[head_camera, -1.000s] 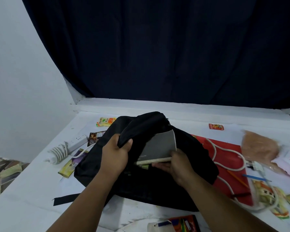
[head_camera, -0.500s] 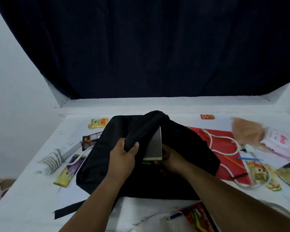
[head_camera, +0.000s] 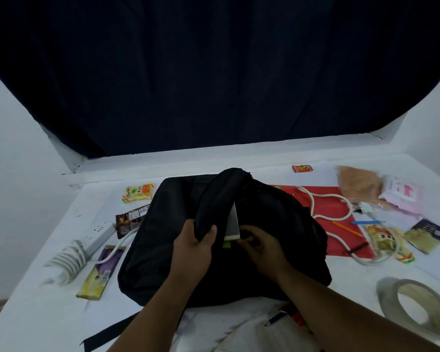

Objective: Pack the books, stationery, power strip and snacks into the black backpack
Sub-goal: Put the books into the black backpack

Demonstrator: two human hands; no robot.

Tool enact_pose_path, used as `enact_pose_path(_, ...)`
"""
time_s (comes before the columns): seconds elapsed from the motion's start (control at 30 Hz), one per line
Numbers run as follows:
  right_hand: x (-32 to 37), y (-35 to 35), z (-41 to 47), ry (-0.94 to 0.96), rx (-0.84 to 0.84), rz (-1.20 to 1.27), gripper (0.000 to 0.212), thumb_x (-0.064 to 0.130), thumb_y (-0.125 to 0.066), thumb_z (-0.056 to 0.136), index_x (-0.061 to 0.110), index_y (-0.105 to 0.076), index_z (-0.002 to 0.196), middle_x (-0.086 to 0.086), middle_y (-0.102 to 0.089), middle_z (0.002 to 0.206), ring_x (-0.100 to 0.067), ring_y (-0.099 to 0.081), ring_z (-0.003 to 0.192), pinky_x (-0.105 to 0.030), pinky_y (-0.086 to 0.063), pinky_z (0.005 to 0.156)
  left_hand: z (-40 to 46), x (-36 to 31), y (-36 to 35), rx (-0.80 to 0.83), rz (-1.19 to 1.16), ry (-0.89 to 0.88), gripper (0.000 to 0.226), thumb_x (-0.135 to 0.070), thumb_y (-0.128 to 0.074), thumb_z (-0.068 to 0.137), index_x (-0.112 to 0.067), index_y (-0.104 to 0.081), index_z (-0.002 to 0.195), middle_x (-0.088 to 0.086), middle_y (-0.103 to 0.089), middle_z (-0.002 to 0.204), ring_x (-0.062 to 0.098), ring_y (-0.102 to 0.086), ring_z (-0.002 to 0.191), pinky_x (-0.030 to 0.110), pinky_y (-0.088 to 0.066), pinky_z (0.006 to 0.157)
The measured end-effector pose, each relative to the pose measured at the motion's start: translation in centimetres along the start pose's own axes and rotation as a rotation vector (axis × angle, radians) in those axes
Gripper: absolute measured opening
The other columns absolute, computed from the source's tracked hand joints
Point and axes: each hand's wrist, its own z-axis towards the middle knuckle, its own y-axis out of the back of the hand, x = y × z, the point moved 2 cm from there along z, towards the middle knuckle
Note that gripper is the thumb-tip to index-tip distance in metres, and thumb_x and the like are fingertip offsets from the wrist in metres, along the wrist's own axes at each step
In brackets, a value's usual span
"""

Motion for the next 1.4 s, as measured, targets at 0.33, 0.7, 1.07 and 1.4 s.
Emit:
enact_pose_path(0.33,-0.7,-0.6,0.4,-0.016,0.291,-0.347,0.060,0.023,-0.056,0.100,0.036,-0.025,0.149,0.009,-0.041,0.097,-0.010,-0.051,0.101,-0.009,-0.034,0.098,-0.6,-0.2,-1.3,-0.021,0.013,0.017,0.019,-0.032,-0.070,0.092,-0.020,-0.054,0.090,0.000,-0.065,0.082,0.005,-0.063,0.068,0.021,-0.046,0.057)
enact_pose_path(0.7,1.8,9.1,-6.0,-0.104,0.130,-0.154,0.025,0.027,-0.058,0.098,0.036,-0.065,0.120,0.020,-0.062,0.118,0.004,-0.057,0.108,-0.017,-0.046,0.096,-3.8,0.7,-7.8,-0.086,0.388,-0.096,0.073,-0.031,-0.080,0.079,-0.012,-0.042,0.139,0.010,-0.052,0.133,0.031,-0.051,0.123,0.048,-0.044,0.101)
enact_pose_path(1.07,0.1,25.0,-10.5,-0.147,-0.182,-0.061,0.022,0.017,-0.059,0.096,0.036,-0.070,0.098,0.011,-0.072,0.093,-0.008,-0.070,0.081,-0.035,-0.060,0.078,-10.8,-1.5,-25.0,0.171,0.515,-0.572,0.043,-0.040,-0.052,0.088,-0.020,-0.059,0.125,0.009,-0.051,0.141,0.037,-0.044,0.133,0.058,-0.039,0.107)
enact_pose_path(1.4,-8.2,39.2,-15.7,-0.271,-0.459,-0.425,0.025,0.016,-0.067,0.087,0.034,-0.062,0.103,0.012,-0.058,0.115,-0.008,-0.054,0.106,-0.018,-0.039,0.088,-14.7,-4.3,-37.3,0.339,0.780,-0.508,0.053,-0.060,-0.039,0.087,-0.032,-0.067,0.123,0.003,-0.051,0.147,0.031,-0.041,0.141,0.052,-0.030,0.110)
